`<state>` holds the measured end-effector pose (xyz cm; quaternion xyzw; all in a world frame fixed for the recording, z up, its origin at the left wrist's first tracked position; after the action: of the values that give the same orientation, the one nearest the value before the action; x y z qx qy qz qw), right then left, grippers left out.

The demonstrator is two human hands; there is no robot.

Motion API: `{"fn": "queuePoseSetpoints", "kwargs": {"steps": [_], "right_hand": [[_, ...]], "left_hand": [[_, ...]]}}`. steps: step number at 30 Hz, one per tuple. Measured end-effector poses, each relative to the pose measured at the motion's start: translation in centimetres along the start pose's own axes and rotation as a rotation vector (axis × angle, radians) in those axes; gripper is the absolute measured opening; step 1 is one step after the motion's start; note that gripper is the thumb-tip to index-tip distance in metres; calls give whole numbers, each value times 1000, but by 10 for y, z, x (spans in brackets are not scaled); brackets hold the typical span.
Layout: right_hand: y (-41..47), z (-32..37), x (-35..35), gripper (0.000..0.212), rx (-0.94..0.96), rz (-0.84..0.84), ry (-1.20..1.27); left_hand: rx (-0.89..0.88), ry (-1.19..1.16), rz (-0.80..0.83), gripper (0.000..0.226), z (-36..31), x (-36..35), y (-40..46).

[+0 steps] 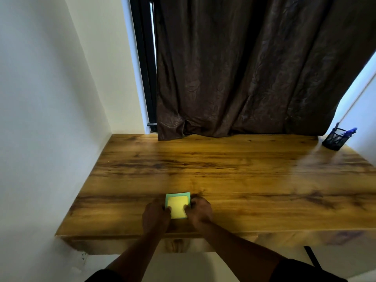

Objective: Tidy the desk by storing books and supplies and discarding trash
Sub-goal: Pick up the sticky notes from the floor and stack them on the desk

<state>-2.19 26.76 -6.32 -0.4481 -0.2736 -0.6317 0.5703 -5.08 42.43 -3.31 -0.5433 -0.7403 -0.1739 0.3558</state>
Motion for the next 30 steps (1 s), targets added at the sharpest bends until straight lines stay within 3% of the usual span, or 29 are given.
{"fn": "queuePoseSetpoints", "kwargs": {"steps": [3, 5, 7, 9, 10, 13, 17, 20, 22, 25, 30], "right_hand": [[-3, -4, -1, 38, -2, -35, -12], [-13, -10, 0, 37, -7, -129, -4], [-32, -15, 2, 29, 0, -256, 126], [-57, -17, 1, 13, 35, -315, 254], [-71, -16, -2, 8, 52, -296, 295], [-108, -17, -17, 29, 64, -120, 388], [-146, -33, -49, 31, -19, 136, 472], [-151, -50, -71, 25, -309, 353, 639], [-144, -63, -83, 21, -544, 440, 818], [-125, -78, -92, 25, -796, 433, 1082], [-93, -96, -100, 46, -973, 303, 1389]], "left_hand": [[43, -128, -17, 35, 3, 2, -6], [46, -256, -115, 26, 5, 8, -16], [-81, -294, -243, 14, 11, 14, -33], [-207, -300, -259, 11, 22, 12, -54], [-238, -297, -235, 17, 32, 7, -65], [-213, -301, -163, 42, 69, -19, -93], [166, -397, -77, 47, 115, -50, -120], [733, -1001, 22, 47, 129, -59, -116], [969, -1315, 100, 61, 129, -60, -104], [1059, -1556, 104, 81, 130, -62, -82], [1098, -1716, 66, 87, 126, -71, -53]]}}
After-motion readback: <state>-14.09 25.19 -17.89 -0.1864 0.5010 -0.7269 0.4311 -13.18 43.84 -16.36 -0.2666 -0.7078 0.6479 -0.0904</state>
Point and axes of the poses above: each hand's wrist, its own y-axis towards the middle knuckle, its own x-axis out of the back of the hand, z = x × y, the point moved 2 cm from there along y, towards the middle knuckle, and after that the axes turned 11 degrees about -y, right-handed, at the moved point
